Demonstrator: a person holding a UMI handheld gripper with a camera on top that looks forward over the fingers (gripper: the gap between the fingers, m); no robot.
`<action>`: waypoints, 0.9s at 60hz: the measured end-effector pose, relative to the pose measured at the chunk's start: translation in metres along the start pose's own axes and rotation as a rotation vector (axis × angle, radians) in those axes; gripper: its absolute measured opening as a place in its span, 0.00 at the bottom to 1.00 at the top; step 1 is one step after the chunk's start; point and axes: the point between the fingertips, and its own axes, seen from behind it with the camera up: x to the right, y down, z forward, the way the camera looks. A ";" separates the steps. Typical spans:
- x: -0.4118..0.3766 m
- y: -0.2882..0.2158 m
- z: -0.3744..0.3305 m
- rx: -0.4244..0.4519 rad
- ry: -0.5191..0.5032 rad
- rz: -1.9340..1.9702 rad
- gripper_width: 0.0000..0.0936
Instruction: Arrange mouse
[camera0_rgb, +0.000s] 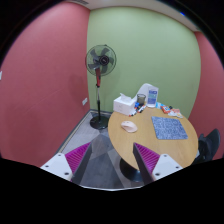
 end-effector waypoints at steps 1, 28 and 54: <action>0.001 0.001 0.000 -0.003 0.004 -0.001 0.90; 0.049 0.039 0.097 -0.131 0.145 0.038 0.90; 0.124 0.022 0.318 -0.143 0.153 0.012 0.90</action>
